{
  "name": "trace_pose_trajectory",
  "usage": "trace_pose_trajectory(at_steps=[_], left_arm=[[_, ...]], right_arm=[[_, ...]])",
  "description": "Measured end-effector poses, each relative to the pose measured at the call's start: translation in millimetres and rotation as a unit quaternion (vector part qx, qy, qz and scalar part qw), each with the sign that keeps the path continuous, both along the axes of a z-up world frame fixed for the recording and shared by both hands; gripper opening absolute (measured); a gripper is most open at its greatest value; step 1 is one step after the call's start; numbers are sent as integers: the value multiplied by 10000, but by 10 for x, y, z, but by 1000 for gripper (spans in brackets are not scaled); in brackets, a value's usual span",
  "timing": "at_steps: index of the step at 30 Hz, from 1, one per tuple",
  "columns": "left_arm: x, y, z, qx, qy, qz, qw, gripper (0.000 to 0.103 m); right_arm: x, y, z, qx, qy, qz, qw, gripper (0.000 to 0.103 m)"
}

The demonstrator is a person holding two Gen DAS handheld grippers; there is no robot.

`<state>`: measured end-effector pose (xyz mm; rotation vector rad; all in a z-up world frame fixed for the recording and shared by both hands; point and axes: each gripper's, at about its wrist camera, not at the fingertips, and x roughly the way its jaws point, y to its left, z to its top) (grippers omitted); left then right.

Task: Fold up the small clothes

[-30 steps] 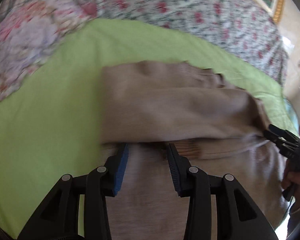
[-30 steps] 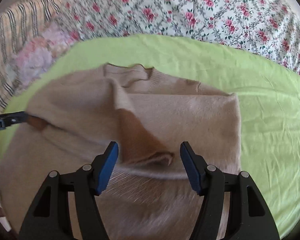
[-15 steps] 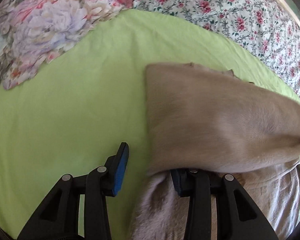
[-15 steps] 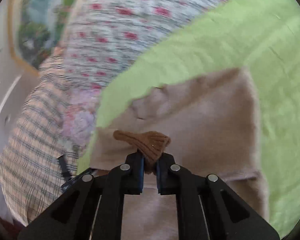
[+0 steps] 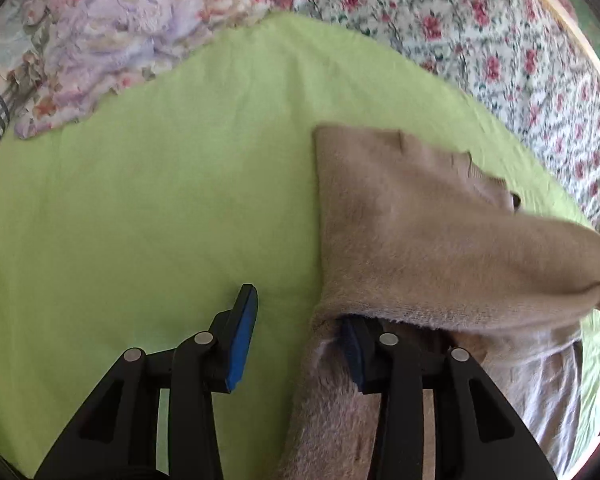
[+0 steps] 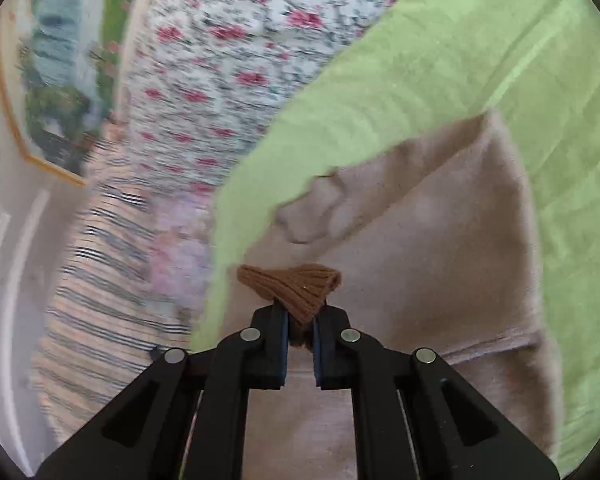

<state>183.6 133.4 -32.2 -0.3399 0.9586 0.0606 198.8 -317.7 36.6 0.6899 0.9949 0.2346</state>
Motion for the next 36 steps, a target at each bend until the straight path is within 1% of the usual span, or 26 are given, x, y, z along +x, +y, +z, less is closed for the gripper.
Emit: trace_pose_trajectory(at_steps=[2, 4, 6, 7, 8, 9, 10, 12, 13, 14, 15, 16, 17, 18, 19, 20, 21, 23, 24, 25, 27, 28, 29, 32, 33, 36], left_arm=[[-51, -47, 28, 0, 10, -198, 9998, 46], [-108, -59, 82, -210, -1, -456, 9987, 50], [-152, -25, 152, -619, -111, -705, 9955, 58], [-155, 3, 199, -808, -198, -785, 9934, 66], [-131, 33, 237, -920, -263, -799, 9922, 73], [-83, 67, 258, -1020, -300, -787, 9912, 74], [8, 99, 260, -1136, -288, -776, 9901, 74], [228, 126, 211, -1253, -172, -737, 9892, 74], [372, 130, 146, -1253, -51, -711, 9896, 74], [493, 113, 78, -1251, 101, -700, 9896, 74], [626, 75, -7, -1245, 257, -731, 9892, 74], [699, 36, -12, -1151, 232, -759, 9902, 71], [729, -33, 22, -870, 111, -777, 9931, 66], [756, -97, 43, -643, 70, -854, 9942, 30], [776, -129, 44, -621, 92, -907, 9939, 8], [764, -128, 66, -578, 10, -803, 9951, 8], [746, -129, 93, -533, -94, -725, 9959, 7], [711, -152, 105, -344, -216, -611, 9973, 7], [713, -187, 87, -201, -189, -551, 9981, 7], [714, -169, 59, -124, -167, -534, 9984, 7], [673, -201, 78, 69, -125, -506, 9986, 9], [635, -201, 115, 59, -126, -518, 9986, 11], [596, -191, 146, 16, -122, -535, 9985, 14], [358, -160, 268, -69, -107, -616, 9980, 15], [238, -142, 300, -128, -101, -682, 9975, 15], [-245, -148, 380, -177, -135, -895, 9957, 20]], right_arm=[[41, -27, -206, -347, 455, -99, 9983, 11], [44, -18, -411, -489, 713, -92, 9962, 12], [9, 3, -437, -575, 622, -77, 9964, 19], [-6, 28, -422, -549, 479, -50, 9973, 24], [-12, 40, -406, -501, 335, -30, 9982, 39], [-54, 54, -378, -454, 96, -21, 9989, 50], [-95, 65, -366, -523, -60, -46, 9986, 52], [-99, 126, -349, -841, -175, -40, 9963, 52], [-77, 182, -356, -1044, -165, 30, 9944, 51], [-45, 240, -373, -1248, -119, 99, 9921, 33], [-27, 263, -389, -1315, -45, 149, 9912, 4], [-13, 272, -390, -1247, 8, 214, 9920, 5], [-22, 244, -359, -1177, -65, 221, 9928, 5], [-78, 225, -272, -1098, -264, 199, 9934, 5], [-129, 192, -178, -1045, -448, 139, 9934, 5], [-173, 154, -126, -1001, -520, 31, 9936, 5], [-186, 101, -120, -1003, -480, -91, 9938, 5], [-108, 91, -287, -1363, -100, -86, 9906, 5], [-66, 119, -409, -1553, 165, -34, 9877, 5], [-46, 143, -472, -1650, 274, -15, 9859, 5], [-94, 162, -425, -1709, 149, -73, 9851, 9], [-149, 164, -351, -1703, 123, -119, 9852, 12], [-213, 165, -272, -1660, 51, -165, 9860, 17], [-520, 162, 1, -1496, -456, -98, 9876, 39], [-594, 171, 42, -1491, -522, -61, 9874, 42], [-932, 226, 148, -1388, -730, 188, 9875, 42]])
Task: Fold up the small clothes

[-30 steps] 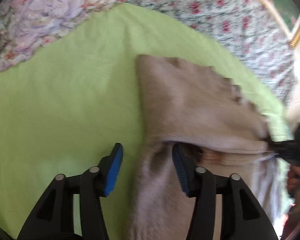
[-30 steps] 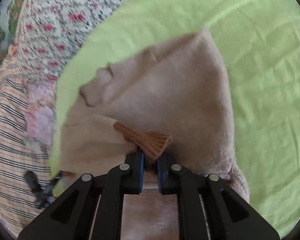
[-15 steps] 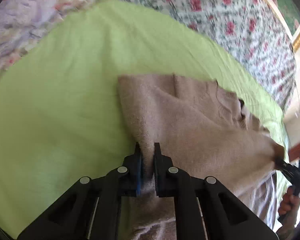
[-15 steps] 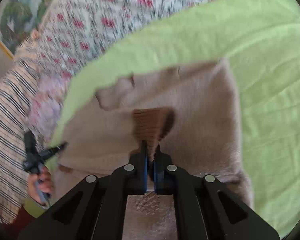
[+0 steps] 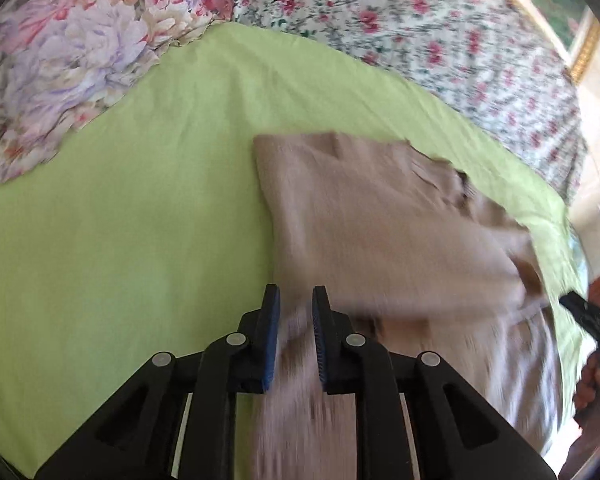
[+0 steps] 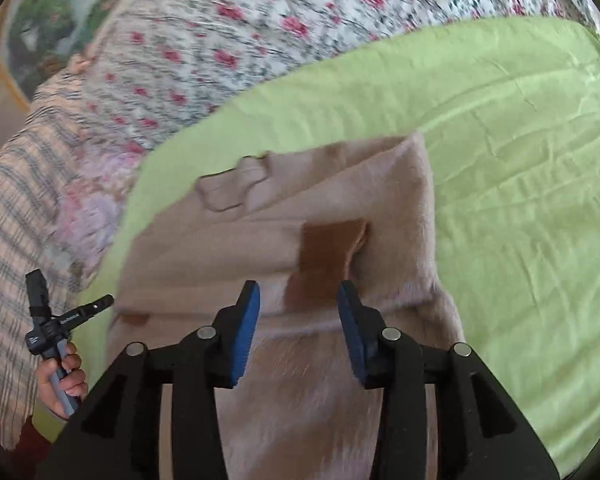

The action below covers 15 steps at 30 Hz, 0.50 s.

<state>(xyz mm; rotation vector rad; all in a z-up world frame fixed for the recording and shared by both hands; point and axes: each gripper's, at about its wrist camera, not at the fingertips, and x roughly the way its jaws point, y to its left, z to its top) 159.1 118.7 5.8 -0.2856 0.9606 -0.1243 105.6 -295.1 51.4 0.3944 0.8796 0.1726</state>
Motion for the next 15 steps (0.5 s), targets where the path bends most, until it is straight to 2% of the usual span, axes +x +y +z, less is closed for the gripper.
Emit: trace_pose_trajectory(at_steps=[5, 9, 15], left_arm=[[-802, 11, 15, -19, 22, -119, 9999, 61], [-1432, 16, -52, -245, 174, -281, 9992, 63], [-2073, -188, -371, -177, 684, -520, 9961, 62]], right_arm=[[-465, 142, -30, -85, -44, 446, 9990, 42], [-811, 158, -165, -47, 171, 731, 9972, 42], [-1354, 106, -189, 9, 299, 906, 9954, 42]])
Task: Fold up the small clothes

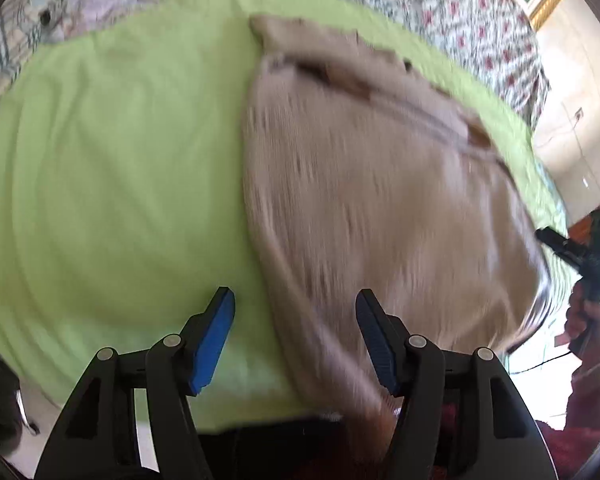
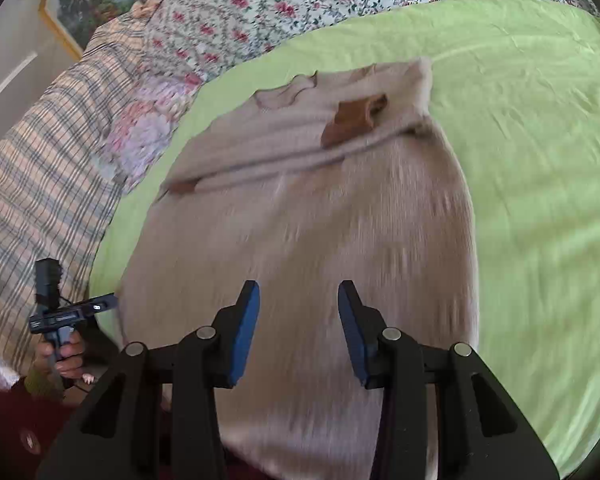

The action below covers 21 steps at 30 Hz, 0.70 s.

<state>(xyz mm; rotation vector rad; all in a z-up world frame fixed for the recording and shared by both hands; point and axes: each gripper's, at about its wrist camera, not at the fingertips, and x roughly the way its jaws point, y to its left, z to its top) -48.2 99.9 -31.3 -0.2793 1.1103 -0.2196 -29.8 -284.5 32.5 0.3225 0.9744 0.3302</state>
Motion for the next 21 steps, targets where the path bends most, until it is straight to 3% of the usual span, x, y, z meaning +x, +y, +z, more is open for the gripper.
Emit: trace_pose_trajectory(at_steps=[3, 5, 8, 11, 16, 21], left_arm=[[-246, -173, -60, 565, -85, -377, 9977, 51], [-388, -226, -95, 630, -49, -698, 9956, 38], [-536, -221, -203, 383, 223, -1016, 9938, 37], [-604, -286, -274, 153, 337, -1269, 9912, 41], [-638, -416, -464, 113, 603, -1442, 9876, 41], [-559, -446, -515, -1, 531, -1482, 9875, 39]], right_arm=[[-298, -27, 20, -30, 79, 153, 9998, 45], [-511, -81, 35, -121, 165, 273, 9994, 49], [-748, -155, 5, -228, 401, 416, 9981, 58], [-928, -244, -28, -130, 518, 458, 9975, 59], [-1152, -301, -196, -500, 973, 425, 9931, 63], [-1077, -290, -363, 8, 863, 390, 9955, 63]])
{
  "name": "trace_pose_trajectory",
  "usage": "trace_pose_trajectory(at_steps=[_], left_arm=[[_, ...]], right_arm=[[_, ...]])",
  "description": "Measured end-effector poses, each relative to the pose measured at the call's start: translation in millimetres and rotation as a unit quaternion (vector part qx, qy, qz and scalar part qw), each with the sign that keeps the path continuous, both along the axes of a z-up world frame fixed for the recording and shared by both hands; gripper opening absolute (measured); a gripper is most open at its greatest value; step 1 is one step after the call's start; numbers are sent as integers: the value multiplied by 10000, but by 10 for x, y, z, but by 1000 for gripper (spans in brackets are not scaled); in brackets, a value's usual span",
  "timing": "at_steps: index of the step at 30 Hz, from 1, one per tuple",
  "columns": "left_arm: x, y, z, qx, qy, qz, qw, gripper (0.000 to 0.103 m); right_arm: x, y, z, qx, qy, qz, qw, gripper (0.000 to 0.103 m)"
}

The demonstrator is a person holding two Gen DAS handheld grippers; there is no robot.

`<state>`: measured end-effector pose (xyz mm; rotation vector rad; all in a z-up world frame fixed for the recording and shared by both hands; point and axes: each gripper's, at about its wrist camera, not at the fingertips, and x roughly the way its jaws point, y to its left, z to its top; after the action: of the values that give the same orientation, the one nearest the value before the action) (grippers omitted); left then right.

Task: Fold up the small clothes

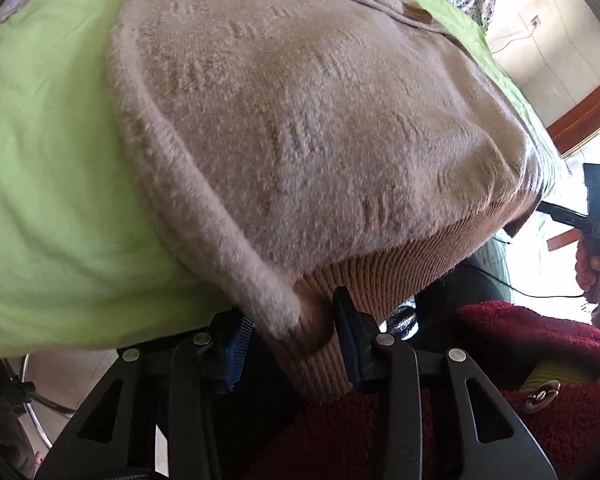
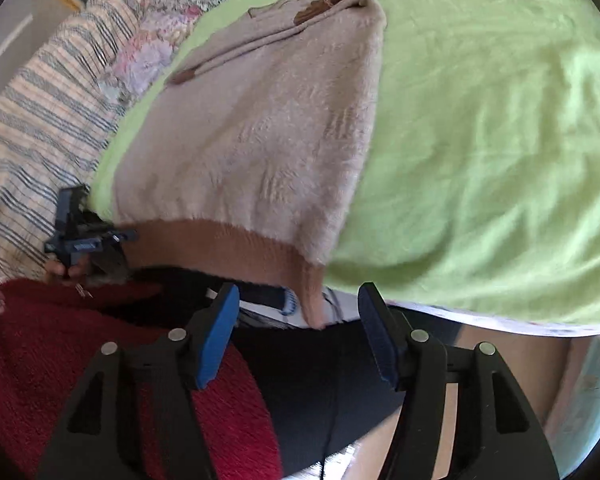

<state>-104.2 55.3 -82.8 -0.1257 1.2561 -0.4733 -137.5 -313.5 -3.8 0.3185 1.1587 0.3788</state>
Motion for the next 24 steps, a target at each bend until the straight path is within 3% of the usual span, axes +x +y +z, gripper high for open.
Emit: trace_pose_trajectory(at_steps=[2, 3, 4, 5, 6, 11, 15, 19, 24], left_arm=[[38, 20, -9, -138, 9, -10, 9999, 35], [42, 30, -13, -175, -8, -18, 9998, 28], [44, 23, -18, -221, -20, -45, 9997, 12], [40, 17, -12, -272, -56, -57, 9996, 8], [26, 32, -1, -313, -106, -59, 9994, 7], [-237, 159, 259, -565, -662, -217, 9960, 6], [-325, 312, 561, -934, -934, -115, 9912, 5], [-336, 468, 1050, -1514, -1491, 136, 9771, 5], [-210, 658, 1513, -1802, -2044, 452, 9611, 5]], right_arm=[[81, 17, -119, 75, -10, -48, 10000, 62], [92, 50, -171, 141, 3, -29, 9999, 48], [116, 98, -209, 198, -19, 46, 9998, 36], [110, 125, -227, 180, -63, 57, 9998, 15], [107, 152, -234, 233, -78, 102, 9996, 9], [-107, 152, 22, 673, -375, 383, 9963, 8], [-164, -51, 339, 1314, -868, 112, 9875, 7], [-69, -132, 616, 1990, -1490, -100, 9685, 7], [180, -202, 872, 2536, -2037, -319, 9451, 7]])
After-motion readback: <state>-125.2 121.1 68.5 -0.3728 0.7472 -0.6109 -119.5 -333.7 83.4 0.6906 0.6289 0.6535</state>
